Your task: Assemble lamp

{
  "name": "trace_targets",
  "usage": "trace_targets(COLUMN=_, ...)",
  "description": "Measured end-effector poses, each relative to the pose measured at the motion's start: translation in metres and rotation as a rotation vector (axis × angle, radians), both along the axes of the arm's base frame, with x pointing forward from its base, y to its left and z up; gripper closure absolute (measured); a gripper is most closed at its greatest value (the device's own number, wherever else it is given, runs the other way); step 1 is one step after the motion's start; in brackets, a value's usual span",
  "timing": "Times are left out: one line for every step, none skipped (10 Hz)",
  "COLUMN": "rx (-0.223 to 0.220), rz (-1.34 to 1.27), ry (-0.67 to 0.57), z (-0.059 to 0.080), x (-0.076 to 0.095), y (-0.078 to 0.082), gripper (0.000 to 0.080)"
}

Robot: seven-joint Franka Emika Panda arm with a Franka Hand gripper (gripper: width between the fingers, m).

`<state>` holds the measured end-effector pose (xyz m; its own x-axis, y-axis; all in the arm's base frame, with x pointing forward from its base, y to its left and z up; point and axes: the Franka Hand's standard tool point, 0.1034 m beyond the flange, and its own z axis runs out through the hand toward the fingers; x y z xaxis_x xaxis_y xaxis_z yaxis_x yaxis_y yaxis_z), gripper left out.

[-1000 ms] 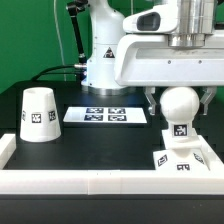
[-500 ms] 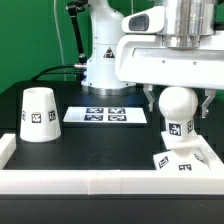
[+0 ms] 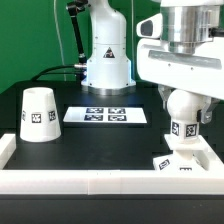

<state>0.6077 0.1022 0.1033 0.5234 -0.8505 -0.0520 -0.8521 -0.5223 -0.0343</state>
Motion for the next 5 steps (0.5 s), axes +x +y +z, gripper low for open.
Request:
trace_targets(rx=0.018, rz=-0.073, ry=0.007, z=-0.0001, x=0.0002, y=0.0003, gripper=0.0223)
trace_targets(rx=0.024, rz=-0.139, ry=0.013, z=0.0000, x=0.0002, y=0.0008, gripper=0.0223)
trace_targets(rx=0.036, rz=-0.209, ry=0.020, z=0.0000, x=0.0002, y=0.0015, gripper=0.0223)
trace_targets(rx=0.048, rz=-0.245, ry=0.025, z=-0.0001, x=0.0002, y=0.0017, gripper=0.0223)
trace_targets(rx=0.058, rz=-0.326, ry=0.033, z=0.0000, x=0.0003, y=0.0031, gripper=0.0223)
